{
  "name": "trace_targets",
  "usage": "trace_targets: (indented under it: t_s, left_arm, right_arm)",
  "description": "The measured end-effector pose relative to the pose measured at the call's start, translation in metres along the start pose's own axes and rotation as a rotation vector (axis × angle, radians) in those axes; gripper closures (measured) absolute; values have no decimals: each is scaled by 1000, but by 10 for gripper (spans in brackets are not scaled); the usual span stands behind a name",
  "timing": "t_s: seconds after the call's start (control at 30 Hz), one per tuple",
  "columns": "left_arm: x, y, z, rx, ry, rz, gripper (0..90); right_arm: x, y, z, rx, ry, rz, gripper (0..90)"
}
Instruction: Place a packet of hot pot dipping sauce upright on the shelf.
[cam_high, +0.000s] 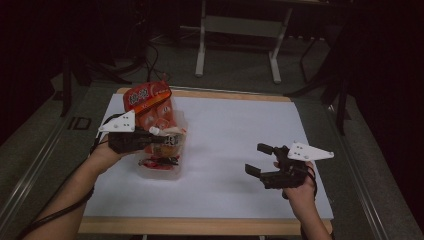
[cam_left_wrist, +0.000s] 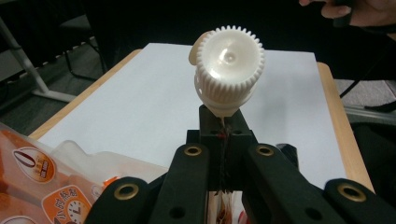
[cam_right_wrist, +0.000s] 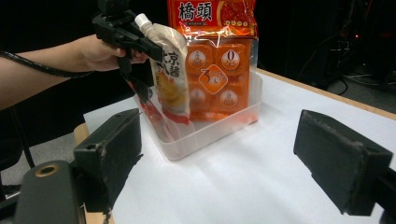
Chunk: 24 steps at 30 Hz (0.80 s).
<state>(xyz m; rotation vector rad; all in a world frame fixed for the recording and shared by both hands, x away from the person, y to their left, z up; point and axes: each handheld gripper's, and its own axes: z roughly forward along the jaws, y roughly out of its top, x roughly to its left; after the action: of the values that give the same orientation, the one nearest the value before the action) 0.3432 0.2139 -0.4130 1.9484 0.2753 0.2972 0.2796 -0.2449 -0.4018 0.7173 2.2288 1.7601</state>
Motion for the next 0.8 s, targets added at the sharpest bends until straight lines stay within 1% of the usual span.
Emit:
trace_targets:
  t_s: [0.03,0.07,0.1,0.13,0.2,0.27,0.3,0.33,0.5,0.53,0.57,0.6,0.63,0.7,0.77,0.8]
  left_arm:
    - [0,0,1,10,-4,0,898]
    - [0,0,3,16,-7,10,899]
    - [-1,-1,5,19,-4,10,898]
    - [-1,-1,6,20,-9,7,898]
    - [-2,-2,8,23,-7,15,898]
    - [-2,-2,8,15,-7,19,898]
    - [-2,-2,8,19,-11,12,898]
    - [-2,-2,8,22,-9,15,898]
    - [-3,1,13,45,-23,27,898]
    - [-4,3,14,50,-20,33,897]
    - [-3,4,16,55,-27,32,898]
    - [-4,4,17,58,-24,44,898]
    - [-4,5,19,62,-26,45,898]
    - [-5,8,20,67,-18,75,898]
    - [-4,10,20,74,-20,80,898]
    - [-3,11,21,75,-25,74,898]
  right_arm:
    - [0,0,0,1,0,1,150]
    - [-1,-1,0,2,0,3,150]
    - [-1,-1,0,3,1,5,150]
    - [-1,-1,0,2,1,7,150]
    - [-1,-2,0,4,1,5,150]
    - [-1,-2,0,3,2,5,150]
    - [-1,-2,0,4,3,4,150]
    - [-1,-1,0,4,4,4,150]
    - [-1,-2,1,5,5,5,150]
    - [-1,-2,1,6,7,7,150]
    - [-1,-2,1,8,9,9,150]
    - [-1,-2,2,8,10,7,150]
    - [0,-3,2,10,10,6,150]
    - [-1,-3,2,9,10,7,150]
    - [-1,-3,1,7,12,11,150]
    - [-1,-2,1,5,11,13,150]
